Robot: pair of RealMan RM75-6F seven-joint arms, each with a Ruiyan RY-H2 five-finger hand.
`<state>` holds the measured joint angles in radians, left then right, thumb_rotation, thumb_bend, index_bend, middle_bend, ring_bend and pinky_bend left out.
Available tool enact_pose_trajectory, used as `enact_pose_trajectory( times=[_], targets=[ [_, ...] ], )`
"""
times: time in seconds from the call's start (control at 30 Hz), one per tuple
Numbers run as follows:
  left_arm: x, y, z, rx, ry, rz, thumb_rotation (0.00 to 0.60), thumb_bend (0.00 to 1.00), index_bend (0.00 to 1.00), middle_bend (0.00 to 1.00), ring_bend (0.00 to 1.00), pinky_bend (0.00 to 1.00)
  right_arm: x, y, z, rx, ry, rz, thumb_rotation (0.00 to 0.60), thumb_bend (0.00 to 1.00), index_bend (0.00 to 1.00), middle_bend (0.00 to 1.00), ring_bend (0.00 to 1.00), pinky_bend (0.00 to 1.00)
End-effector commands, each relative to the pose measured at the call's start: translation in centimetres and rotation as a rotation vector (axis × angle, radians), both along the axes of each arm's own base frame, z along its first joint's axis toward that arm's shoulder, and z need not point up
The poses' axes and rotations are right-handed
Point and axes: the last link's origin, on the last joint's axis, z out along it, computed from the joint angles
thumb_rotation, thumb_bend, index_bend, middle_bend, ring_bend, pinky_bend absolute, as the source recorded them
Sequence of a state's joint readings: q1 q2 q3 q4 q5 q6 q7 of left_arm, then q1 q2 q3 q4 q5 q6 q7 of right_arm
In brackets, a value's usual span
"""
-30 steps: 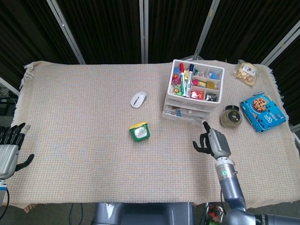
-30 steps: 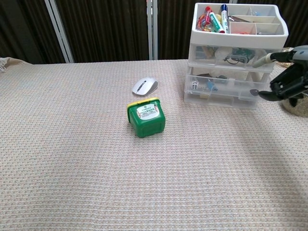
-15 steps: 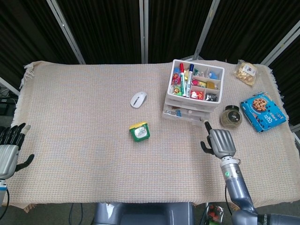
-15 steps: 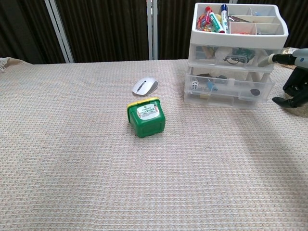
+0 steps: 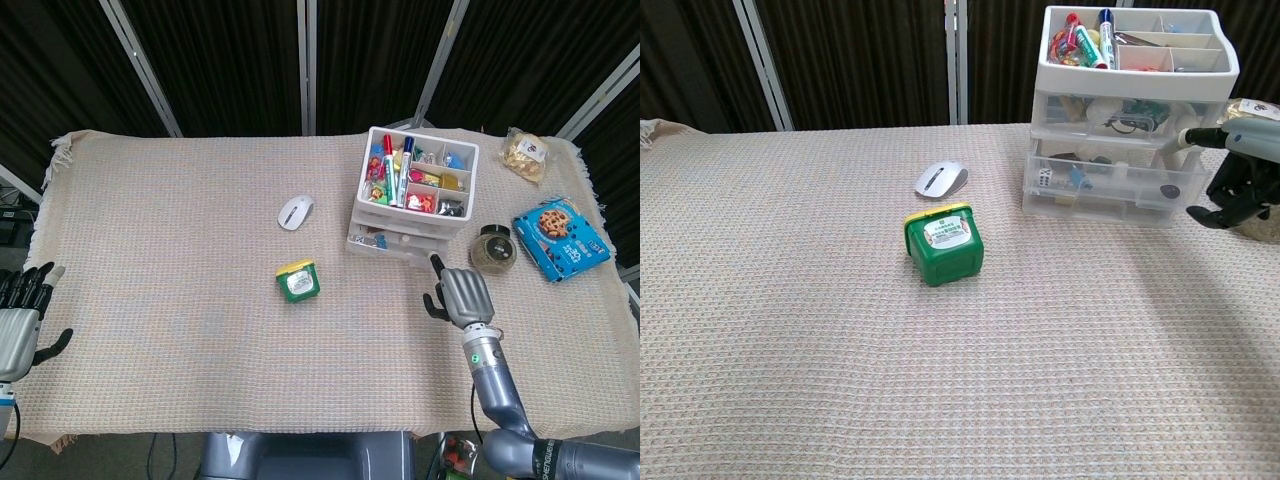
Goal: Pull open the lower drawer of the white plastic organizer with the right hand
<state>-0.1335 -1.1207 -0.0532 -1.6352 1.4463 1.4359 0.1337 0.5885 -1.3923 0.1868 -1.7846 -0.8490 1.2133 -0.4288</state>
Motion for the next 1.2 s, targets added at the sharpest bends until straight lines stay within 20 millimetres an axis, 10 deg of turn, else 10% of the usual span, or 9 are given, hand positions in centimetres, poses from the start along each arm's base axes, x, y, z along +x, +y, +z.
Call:
enact_pose_trajectory(
  times=[0.03, 1.2],
  targets=[
    [0.0, 0.0, 0.0, 0.001, 0.001, 0.0, 0.6, 0.32, 0.06, 0.0, 0.0, 0.0, 0.0, -0.5, -0.5, 0.006, -0.011, -0.001, 0.6, 0.39, 0.17, 0.89, 0.92, 0.67],
    [0.0, 0.0, 0.0, -0.001, -0.005, 0.0, 0.6, 0.32, 0.06, 0.0, 0.0, 0.0, 0.2, -2.2, -3.0, -0.007, -0.029, -0.012, 0.6, 0.41, 0.41, 0.9, 0.92, 0.67]
  ],
)
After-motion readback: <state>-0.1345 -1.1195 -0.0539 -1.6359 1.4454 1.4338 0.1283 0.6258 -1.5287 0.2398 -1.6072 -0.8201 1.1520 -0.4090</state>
